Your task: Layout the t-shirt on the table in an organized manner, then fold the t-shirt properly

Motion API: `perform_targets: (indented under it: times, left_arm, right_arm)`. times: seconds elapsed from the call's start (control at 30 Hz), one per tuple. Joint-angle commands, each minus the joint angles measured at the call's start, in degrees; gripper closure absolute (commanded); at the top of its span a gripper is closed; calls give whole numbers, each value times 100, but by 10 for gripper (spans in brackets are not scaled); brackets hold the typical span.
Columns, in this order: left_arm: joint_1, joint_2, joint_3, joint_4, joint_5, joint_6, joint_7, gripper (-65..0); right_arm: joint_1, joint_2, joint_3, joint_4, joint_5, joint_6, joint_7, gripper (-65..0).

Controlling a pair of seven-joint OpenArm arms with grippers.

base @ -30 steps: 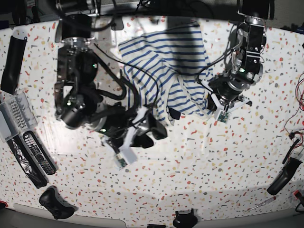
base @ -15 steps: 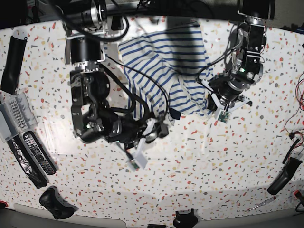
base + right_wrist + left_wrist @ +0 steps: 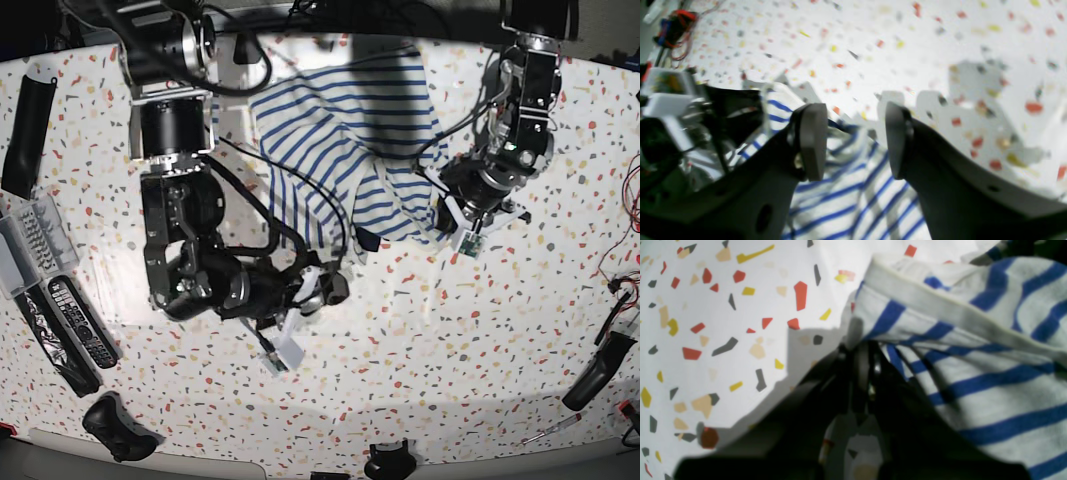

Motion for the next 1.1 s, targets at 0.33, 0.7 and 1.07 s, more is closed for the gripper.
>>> perform_targets:
  times: [0.33, 0.7, 1.07]
  left_arm:
    - [33, -37, -20, 24, 144, 68, 168, 0]
    - [31, -39, -20, 22, 144, 68, 170, 0]
    - [33, -39, -20, 22, 144, 66, 170, 0]
  right_arm:
    - [223, -181, 4, -868, 382, 474, 361, -275]
    - [350, -428, -262, -870, 138, 444, 179, -221]
    - [352, -391, -339, -1014, -481, 249, 208, -155]
